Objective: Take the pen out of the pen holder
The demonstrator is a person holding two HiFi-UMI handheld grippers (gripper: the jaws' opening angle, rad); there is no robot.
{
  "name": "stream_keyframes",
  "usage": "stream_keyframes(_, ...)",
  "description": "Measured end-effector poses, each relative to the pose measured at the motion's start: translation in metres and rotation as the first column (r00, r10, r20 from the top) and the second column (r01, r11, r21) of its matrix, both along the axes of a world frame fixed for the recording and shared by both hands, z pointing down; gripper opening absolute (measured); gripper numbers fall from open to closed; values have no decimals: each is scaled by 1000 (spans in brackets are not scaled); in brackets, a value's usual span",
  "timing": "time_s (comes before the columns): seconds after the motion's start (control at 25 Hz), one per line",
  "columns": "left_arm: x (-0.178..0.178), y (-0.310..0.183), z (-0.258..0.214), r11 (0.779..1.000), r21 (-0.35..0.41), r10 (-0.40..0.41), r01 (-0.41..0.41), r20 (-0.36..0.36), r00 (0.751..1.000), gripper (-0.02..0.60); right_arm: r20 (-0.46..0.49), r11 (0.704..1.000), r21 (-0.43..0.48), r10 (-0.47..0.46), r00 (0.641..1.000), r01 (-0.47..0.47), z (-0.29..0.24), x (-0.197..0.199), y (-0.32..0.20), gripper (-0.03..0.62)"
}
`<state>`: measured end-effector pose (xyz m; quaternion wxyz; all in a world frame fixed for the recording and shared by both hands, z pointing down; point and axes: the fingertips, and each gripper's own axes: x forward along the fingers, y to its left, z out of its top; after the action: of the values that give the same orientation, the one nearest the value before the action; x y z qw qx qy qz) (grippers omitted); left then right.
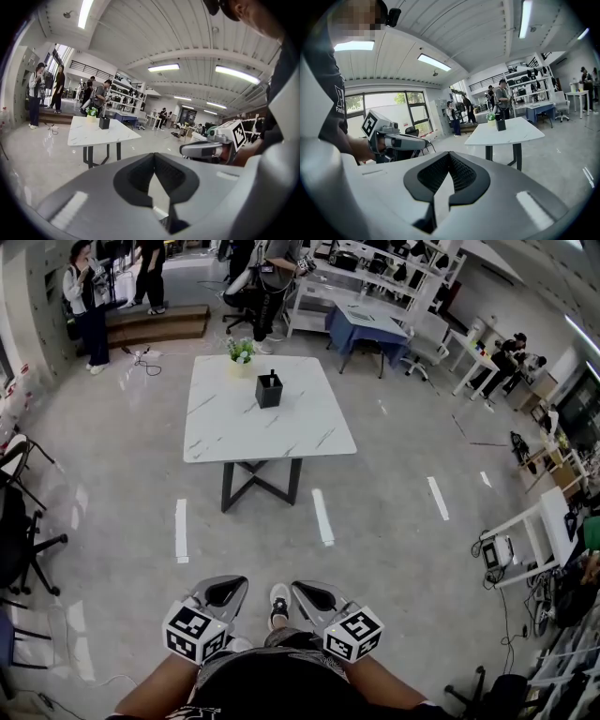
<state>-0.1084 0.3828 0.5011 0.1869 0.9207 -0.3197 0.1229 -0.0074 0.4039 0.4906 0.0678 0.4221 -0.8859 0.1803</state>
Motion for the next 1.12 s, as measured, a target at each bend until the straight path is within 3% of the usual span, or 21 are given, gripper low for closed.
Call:
stream_keyframes(0.52, 34, -131, -24, 995, 32, -90, 90, -1, 996, 57, 16, 997, 52, -59, 998, 58, -24, 38, -146, 0)
stream_keyframes(1.12, 87, -219, -21, 986, 16, -167, 166, 25, 986, 57, 34, 987, 32, -158, 987, 156, -19, 83, -246, 0)
